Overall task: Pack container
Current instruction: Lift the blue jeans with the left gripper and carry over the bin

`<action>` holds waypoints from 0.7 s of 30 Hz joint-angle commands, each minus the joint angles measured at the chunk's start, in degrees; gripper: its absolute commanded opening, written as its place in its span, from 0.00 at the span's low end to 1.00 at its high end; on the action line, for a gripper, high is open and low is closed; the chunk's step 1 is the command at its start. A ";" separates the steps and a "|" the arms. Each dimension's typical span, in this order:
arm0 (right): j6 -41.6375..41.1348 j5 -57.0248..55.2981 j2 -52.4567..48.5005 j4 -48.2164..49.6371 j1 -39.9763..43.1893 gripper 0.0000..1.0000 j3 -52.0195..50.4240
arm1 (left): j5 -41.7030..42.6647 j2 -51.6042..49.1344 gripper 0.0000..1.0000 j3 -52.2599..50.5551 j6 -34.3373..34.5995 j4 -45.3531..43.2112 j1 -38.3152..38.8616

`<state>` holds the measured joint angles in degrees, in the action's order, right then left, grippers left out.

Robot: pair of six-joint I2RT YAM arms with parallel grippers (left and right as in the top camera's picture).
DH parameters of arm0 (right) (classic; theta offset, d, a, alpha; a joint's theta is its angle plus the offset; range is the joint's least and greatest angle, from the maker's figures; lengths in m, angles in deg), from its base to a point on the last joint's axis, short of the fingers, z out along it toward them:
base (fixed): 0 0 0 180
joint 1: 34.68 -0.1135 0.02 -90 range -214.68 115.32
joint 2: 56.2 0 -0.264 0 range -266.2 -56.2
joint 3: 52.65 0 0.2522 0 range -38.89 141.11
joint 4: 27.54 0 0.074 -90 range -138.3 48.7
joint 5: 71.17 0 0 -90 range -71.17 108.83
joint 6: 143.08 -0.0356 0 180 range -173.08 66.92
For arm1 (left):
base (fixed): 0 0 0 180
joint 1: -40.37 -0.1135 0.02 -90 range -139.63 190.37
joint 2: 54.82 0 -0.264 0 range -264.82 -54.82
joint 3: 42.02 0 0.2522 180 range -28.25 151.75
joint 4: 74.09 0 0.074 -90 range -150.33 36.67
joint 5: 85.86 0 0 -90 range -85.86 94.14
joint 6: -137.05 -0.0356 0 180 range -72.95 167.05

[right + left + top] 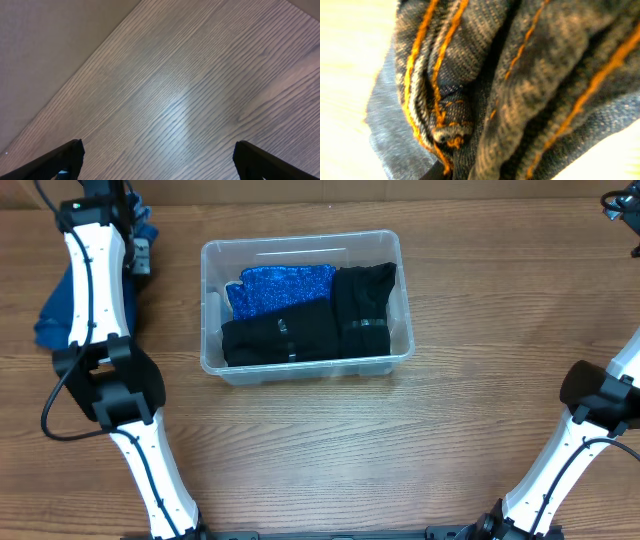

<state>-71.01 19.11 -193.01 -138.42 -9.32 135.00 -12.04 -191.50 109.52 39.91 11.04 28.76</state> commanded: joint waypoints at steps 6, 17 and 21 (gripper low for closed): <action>0.35 0.46 0.83 0.11 0.00 1.00 0.07 | 8.35 21.20 0.04 3.50 -4.70 -4.57 0.83; 0.35 0.46 0.83 0.11 0.00 1.00 0.07 | 26.38 31.50 0.04 3.50 -10.32 -13.16 1.05; 0.35 0.46 0.83 0.11 0.00 1.00 0.07 | 37.64 32.15 0.04 3.50 -18.69 -13.38 4.24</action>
<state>-71.03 19.08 -193.01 -138.40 -9.32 135.00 10.95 -164.83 109.80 29.33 -0.17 29.70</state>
